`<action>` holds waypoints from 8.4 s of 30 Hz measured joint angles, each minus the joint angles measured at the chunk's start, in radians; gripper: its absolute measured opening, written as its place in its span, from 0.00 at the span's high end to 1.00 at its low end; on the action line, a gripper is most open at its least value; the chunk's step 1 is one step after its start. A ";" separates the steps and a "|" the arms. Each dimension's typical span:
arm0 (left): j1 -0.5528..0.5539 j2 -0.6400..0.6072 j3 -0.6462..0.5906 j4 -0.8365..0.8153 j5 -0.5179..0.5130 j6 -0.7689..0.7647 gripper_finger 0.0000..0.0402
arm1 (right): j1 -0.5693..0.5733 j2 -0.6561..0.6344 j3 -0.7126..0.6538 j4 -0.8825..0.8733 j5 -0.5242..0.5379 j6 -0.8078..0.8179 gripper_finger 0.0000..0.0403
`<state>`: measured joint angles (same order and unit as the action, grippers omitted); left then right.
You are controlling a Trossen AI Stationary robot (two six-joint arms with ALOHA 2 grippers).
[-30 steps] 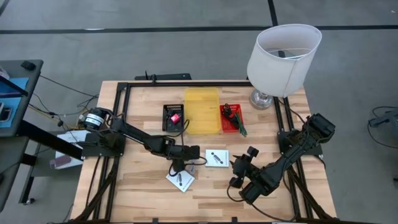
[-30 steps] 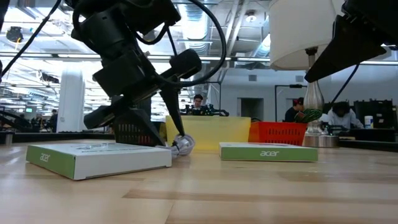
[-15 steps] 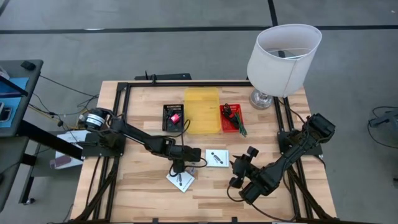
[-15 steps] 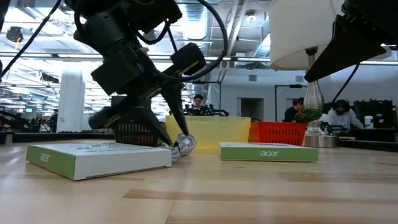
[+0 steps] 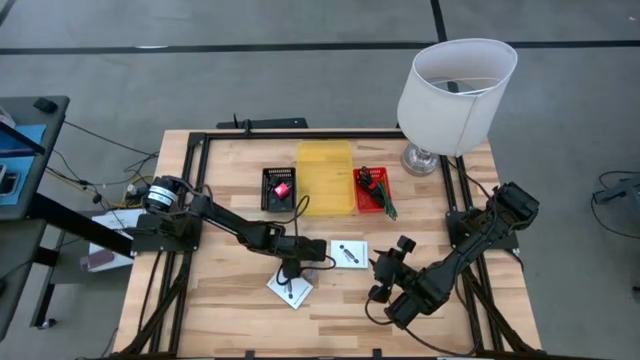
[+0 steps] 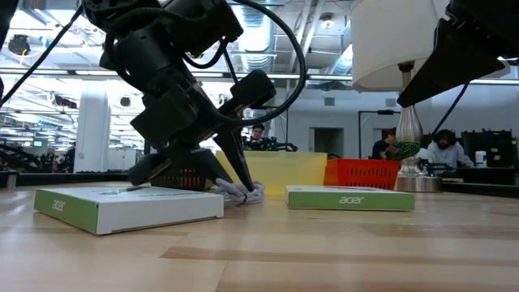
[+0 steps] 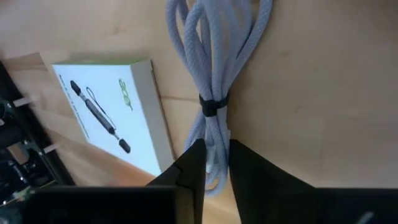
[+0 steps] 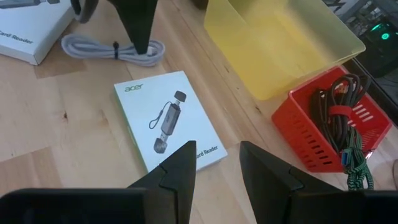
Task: Pick and place items into bin
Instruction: Put the gray charger cable into the red bin
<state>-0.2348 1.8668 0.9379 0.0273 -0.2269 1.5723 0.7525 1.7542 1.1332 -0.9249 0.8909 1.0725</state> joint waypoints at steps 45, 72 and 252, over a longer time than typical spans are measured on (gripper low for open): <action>-0.068 -0.314 -0.003 0.111 -0.713 -0.463 1.00 | -0.078 0.000 0.000 0.145 0.448 -0.009 0.70; 0.060 -0.774 -0.003 -0.191 -0.267 -1.063 1.00 | -0.230 0.000 0.111 1.049 0.286 -1.397 0.38; -0.032 -0.776 -0.003 -0.507 -0.405 -1.306 0.56 | -0.871 -0.326 -0.025 0.121 -0.550 -0.614 0.89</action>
<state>-0.2668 1.0908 0.9352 -0.4797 -0.6315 0.2661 -0.1184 1.4284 1.1080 -0.8034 0.3414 0.4586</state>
